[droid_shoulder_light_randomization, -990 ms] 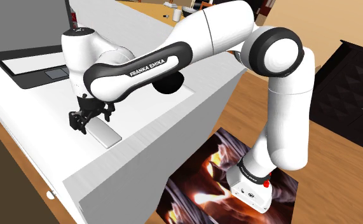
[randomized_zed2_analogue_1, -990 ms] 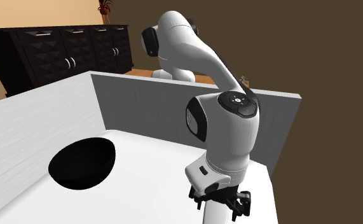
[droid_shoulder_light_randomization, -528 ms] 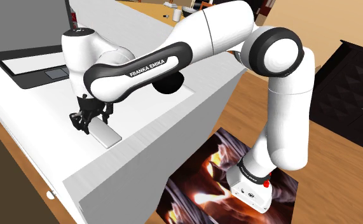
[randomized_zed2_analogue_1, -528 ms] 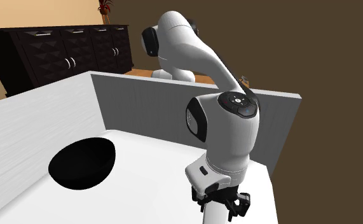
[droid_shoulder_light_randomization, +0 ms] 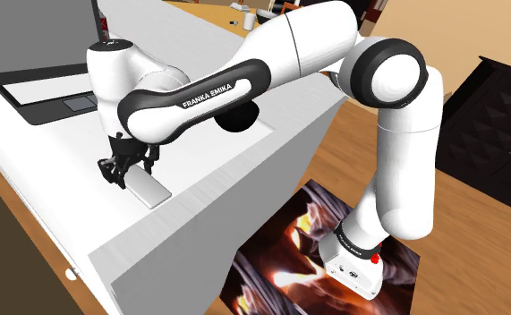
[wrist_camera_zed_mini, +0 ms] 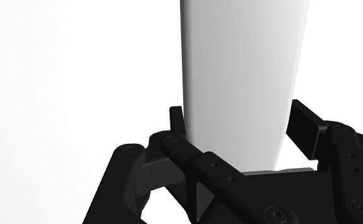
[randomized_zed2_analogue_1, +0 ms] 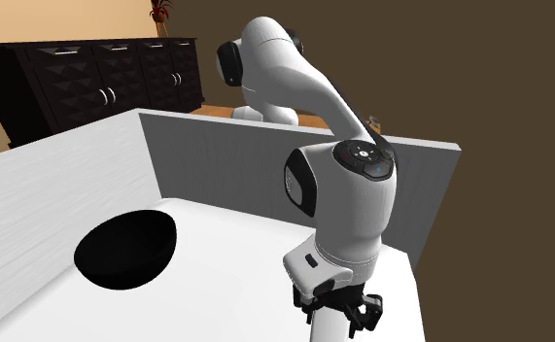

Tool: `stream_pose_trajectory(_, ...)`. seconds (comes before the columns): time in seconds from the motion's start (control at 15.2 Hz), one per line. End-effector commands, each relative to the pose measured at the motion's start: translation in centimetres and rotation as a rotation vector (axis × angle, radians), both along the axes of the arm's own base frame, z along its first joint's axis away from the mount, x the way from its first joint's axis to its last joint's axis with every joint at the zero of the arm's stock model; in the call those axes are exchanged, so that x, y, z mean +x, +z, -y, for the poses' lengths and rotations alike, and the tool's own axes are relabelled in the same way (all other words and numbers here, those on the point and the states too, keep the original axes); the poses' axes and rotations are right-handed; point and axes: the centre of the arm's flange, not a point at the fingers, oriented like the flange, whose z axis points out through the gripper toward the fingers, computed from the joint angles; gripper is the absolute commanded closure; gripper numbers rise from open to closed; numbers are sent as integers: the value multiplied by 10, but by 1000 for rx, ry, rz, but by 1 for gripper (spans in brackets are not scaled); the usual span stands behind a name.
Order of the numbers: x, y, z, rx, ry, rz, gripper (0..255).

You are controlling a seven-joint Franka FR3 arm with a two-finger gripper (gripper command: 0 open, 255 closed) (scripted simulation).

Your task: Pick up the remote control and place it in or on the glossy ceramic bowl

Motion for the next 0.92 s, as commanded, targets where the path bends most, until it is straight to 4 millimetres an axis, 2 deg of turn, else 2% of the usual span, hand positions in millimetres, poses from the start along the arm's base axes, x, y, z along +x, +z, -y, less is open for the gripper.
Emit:
stream_pose_trajectory(0.0,0,5,0,0,0,0,255)
stream_pose_trajectory(0.86,0,74,0,0,0,0,255)
